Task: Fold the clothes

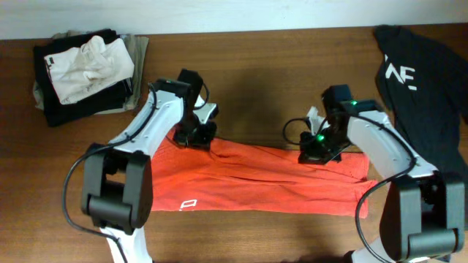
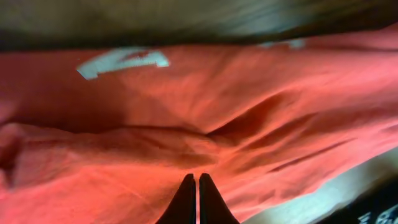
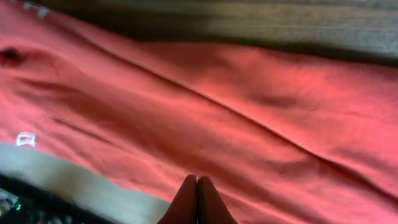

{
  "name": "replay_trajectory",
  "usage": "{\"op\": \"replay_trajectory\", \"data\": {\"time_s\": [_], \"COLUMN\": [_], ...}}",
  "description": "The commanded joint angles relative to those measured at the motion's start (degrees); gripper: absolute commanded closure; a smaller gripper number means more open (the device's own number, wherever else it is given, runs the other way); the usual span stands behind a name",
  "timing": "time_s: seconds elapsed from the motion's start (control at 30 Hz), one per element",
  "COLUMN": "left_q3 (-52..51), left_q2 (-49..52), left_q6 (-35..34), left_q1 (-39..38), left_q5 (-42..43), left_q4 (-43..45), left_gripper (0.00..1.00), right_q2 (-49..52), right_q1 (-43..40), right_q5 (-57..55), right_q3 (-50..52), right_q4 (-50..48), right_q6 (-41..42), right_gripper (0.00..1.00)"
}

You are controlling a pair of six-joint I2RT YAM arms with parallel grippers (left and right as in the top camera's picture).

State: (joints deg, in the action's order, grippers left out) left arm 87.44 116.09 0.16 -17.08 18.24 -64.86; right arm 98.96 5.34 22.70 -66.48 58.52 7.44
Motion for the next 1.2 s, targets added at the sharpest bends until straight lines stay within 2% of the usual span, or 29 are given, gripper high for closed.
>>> {"op": "replay_trajectory", "data": {"time_s": [0.0,0.13,0.2,0.27,0.47,0.6,0.67,0.8,0.87,0.9,0.93,0.97,1.0,1.03,1.07,1.1,1.17], "left_q3": [-4.7,-9.8,-13.4,-17.8,-18.0,-18.0,-17.9,-16.1,-15.3,-15.3,-15.3,-15.3,-15.3,-15.3,-15.3,-15.3,-15.4], "left_q2": [2.3,2.3,2.3,2.3,2.2,2.1,1.9,0.5,-2.9,-5.2,-7.2,-8.5,-9.8,-10.4,-10.6,-10.6,-10.6], "left_q6": [-0.6,-1.0,-2.4,-4.1,-5.3,-7.0,-7.0,-7.4,-8.3,-8.3,-8.3,-8.3,-8.3,-8.2,-8.2,-8.2,-8.2], "left_q1": [0.9,2.9,4.9,9.8,24.0,31.9,34.4,35.9,36.0,35.9,35.8,35.8,35.8,35.8,35.4,35.0,33.4], "left_q5": [0.0,-1.4,-1.5,-1.5,-1.5,-0.1,0.7,1.1,2.0,3.4,4.8,5.7,6.7,7.4,7.5,7.5,7.5], "left_q4": [0.3,0.9,4.5,7.2,7.1,8.1,9.2,8.8,8.7,8.7,8.7,8.7,8.7,8.6,8.2,8.2,8.3], "left_gripper": [0.96,0.94,0.94,0.94,0.94,0.94,0.94,0.94,0.94,0.91,0.85,0.74,0.6,0.45,0.17,0.04,0.01], "right_q2": [2.3,4.7,5.9,6.8,6.8,6.8,6.8,6.8,6.8,6.8,6.8,6.8,6.8,6.8,6.8,6.8,6.9], "right_q1": [0.2,-0.5,-1.6,-3.7,-9.5,-9.6,-9.6,-9.6,-9.6,-9.6,-9.6,-9.6,-9.6,-9.6,-9.6,-9.6,-9.5], "right_q5": [-3.2,-9.7,-9.7,-9.7,-11.8,-12.3,-16.5,-17.4,-16.8,-15.8,-12.8,-11.2,-10.9,-10.8,-10.3,-9.3,-1.1], "right_q3": [2.3,4.6,4.9,5.1,5.2,5.1,4.8,-2.8,-11.3,-13.3,-15.6,-15.7,-15.0,-13.6,-11.6,-10.3,-4.0], "right_q4": [-0.8,-2.0,-2.0,-2.0,-4.2,-6.2,-8.3,-2.9,5.0,7.0,9.5,10.1,10.2,9.8,9.1,8.4,4.3], "right_q6": [3.1,4.3,4.7,4.7,5.3,5.5,9.2,9.5,9.4,8.0,4.3,2.4,1.8,1.8,1.8,1.7,-1.5], "right_gripper": [0.96,0.96,0.96,0.96,0.96,0.96,0.96,0.96,0.96,0.93,0.78,0.49,0.0,0.01,0.01,0.01,0.02]}}
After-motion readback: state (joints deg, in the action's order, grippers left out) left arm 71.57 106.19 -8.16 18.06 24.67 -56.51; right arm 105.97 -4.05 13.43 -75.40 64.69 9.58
